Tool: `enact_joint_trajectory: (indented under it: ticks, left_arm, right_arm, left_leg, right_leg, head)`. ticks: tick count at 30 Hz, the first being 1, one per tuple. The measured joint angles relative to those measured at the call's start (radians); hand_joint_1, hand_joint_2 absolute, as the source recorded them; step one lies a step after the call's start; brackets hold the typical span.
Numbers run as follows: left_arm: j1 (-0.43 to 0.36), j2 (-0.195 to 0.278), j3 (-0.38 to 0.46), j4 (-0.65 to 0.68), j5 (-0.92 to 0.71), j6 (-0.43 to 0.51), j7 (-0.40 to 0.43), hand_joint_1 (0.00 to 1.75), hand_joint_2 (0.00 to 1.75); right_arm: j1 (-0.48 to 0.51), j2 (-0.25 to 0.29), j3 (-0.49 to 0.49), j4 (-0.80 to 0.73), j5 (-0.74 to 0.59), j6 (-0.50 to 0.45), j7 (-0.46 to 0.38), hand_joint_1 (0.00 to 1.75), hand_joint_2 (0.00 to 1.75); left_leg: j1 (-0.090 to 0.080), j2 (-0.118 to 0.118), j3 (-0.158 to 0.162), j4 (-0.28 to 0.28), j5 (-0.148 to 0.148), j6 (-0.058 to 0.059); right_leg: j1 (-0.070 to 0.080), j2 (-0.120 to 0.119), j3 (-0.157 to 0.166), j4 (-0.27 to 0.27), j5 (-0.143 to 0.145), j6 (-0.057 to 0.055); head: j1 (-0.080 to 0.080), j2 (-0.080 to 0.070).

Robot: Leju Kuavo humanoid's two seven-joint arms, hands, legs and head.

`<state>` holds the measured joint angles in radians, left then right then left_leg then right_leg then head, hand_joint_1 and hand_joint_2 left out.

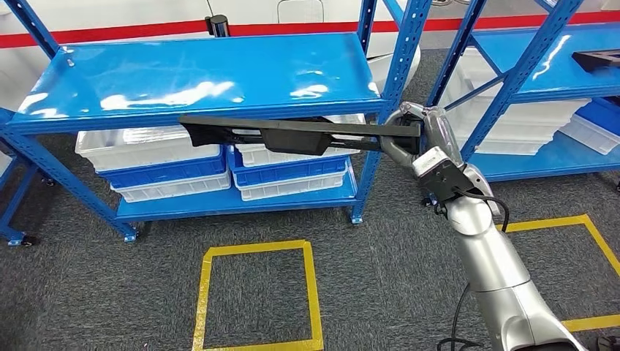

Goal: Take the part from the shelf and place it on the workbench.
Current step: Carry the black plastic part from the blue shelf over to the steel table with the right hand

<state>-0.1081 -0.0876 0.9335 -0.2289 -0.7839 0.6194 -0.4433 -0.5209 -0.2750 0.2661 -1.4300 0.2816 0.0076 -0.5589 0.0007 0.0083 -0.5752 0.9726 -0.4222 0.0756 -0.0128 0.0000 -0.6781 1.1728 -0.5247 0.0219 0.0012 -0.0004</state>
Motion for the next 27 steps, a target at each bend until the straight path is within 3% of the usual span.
enact_joint_trajectory:
  ticks: [2,3,5,6,8,11,12,13,15,17,18,19,21,23,27]
  left_arm:
    - [0.001,-0.001,0.000,0.000,0.000,0.000,0.000,0.00,1.75]
    - [0.001,-0.003,0.000,0.000,0.000,0.000,0.000,0.00,1.75]
    - [0.001,-0.005,0.000,0.000,0.000,0.000,0.000,0.00,1.75]
    - [0.001,-0.006,0.000,0.000,0.000,0.000,0.000,0.00,1.75]
    - [0.001,-0.006,0.001,0.000,0.000,0.001,0.000,0.00,1.75]
    - [0.002,-0.006,0.001,0.000,0.000,0.003,0.000,0.00,1.75]
    - [0.002,-0.006,0.002,0.000,0.000,0.003,0.000,0.00,1.75]
    - [0.003,-0.007,0.002,0.000,0.000,0.003,0.000,0.00,1.75]
    - [0.003,-0.007,0.005,0.000,0.000,0.003,0.000,0.00,1.75]
    - [0.003,-0.007,0.008,0.000,0.000,0.003,0.001,0.00,1.75]
    - [0.004,-0.007,0.009,0.000,0.000,0.003,0.001,0.00,1.75]
    - [0.004,-0.007,0.010,0.000,0.000,0.003,0.001,0.00,1.75]
    - [0.003,-0.006,0.011,0.000,0.000,0.004,0.002,0.00,1.75]
    - [0.002,-0.005,0.011,0.000,0.000,0.006,0.001,0.00,1.75]
    - [0.003,-0.006,0.013,0.000,0.001,0.008,0.001,0.00,1.75]
  right_arm:
    - [0.004,0.000,0.000,0.000,0.000,0.000,0.000,1.75,1.75]
    - [0.006,0.000,0.000,0.000,0.000,0.000,0.000,1.75,1.75]
    - [0.005,0.000,0.000,0.000,0.000,0.000,0.000,1.75,1.75]
    - [0.003,0.000,0.000,0.000,0.000,0.000,0.000,1.75,1.75]
    - [0.000,0.002,0.000,0.000,0.000,0.000,0.000,1.75,1.75]
    - [-0.001,0.005,0.001,0.001,0.002,0.001,0.000,1.75,1.75]
    - [-0.001,0.006,0.001,0.001,0.003,0.001,-0.001,1.75,1.75]
    - [-0.002,0.008,0.002,0.001,0.003,0.001,-0.001,1.75,1.75]
    - [-0.003,0.011,0.002,0.001,0.003,0.001,-0.001,1.75,1.75]
    - [-0.003,0.014,0.003,0.002,0.003,0.001,-0.001,1.75,1.75]
    - [-0.003,0.016,0.004,0.003,0.003,0.001,-0.001,1.75,1.75]
    - [-0.003,0.016,0.004,0.004,0.003,0.002,-0.001,1.75,1.75]
    - [-0.004,0.018,0.004,0.005,0.003,0.002,-0.001,1.75,1.75]
    - [-0.006,0.019,0.004,0.006,0.004,0.002,-0.001,1.75,1.75]
    - [-0.008,0.020,0.004,0.007,0.004,0.002,-0.001,1.75,1.75]
  left_leg:
    - [0.000,0.001,-0.018,0.002,0.011,-0.002]
    - [0.000,0.001,-0.027,0.004,0.016,-0.005]
    - [0.002,0.000,-0.041,0.013,0.023,-0.011]
    - [0.001,0.000,-0.048,0.020,0.024,-0.015]
    - [-0.004,0.000,-0.059,0.032,0.028,-0.026]
    - [-0.003,-0.001,-0.070,0.036,0.036,-0.041]
    - [-0.001,-0.002,-0.076,0.046,0.025,-0.046]
    - [0.003,-0.003,-0.088,0.074,0.000,-0.052]
    - [0.007,-0.006,-0.134,0.191,-0.081,-0.063]
    - [0.011,-0.006,-0.175,0.309,-0.138,-0.069]
    - [0.012,-0.006,-0.172,0.322,-0.140,-0.068]
    - [0.012,-0.006,-0.148,0.293,-0.124,-0.066]
    - [0.010,-0.009,-0.057,0.154,-0.076,-0.053]
    - [0.004,-0.012,0.003,0.056,-0.049,-0.041]
    - [0.001,-0.007,0.006,0.022,-0.024,-0.020]
  right_leg:
    - [-0.004,0.000,-0.034,0.103,-0.044,0.007]
    - [-0.006,0.000,-0.022,0.099,-0.044,0.016]
    - [-0.011,-0.001,0.062,-0.024,-0.008,0.036]
    - [-0.012,-0.002,0.105,-0.095,0.009,0.040]
    - [-0.008,0.000,0.147,-0.172,0.028,0.031]
    - [-0.008,0.002,0.140,-0.172,0.042,0.004]
    - [-0.011,0.001,0.137,-0.172,0.047,-0.005]
    - [-0.015,0.000,0.133,-0.173,0.053,-0.013]
    - [-0.014,-0.001,0.122,-0.173,0.063,-0.026]
    - [-0.010,-0.001,0.109,-0.171,0.071,-0.030]
    - [-0.009,-0.001,0.103,-0.170,0.075,-0.029]
    - [-0.008,0.000,0.099,-0.169,0.077,-0.027]
    - [-0.006,0.001,0.095,-0.168,0.082,-0.022]
    - [-0.002,0.000,0.092,-0.169,0.088,-0.016]
    - [0.001,-0.001,0.080,-0.170,0.095,0.007]
  head:
    - [0.001,0.000]
    - [0.001,0.000]
    - [0.001,0.000]
    - [0.001,0.000]
    - [0.001,0.000]
    - [0.000,0.000]
    - [-0.001,0.000]
    - [-0.001,0.000]
    - [-0.002,0.000]
    - [-0.002,0.000]
    - [-0.002,0.000]
    - [-0.002,0.000]
    - [-0.002,0.000]
    - [-0.002,0.000]
    - [-0.001,0.000]
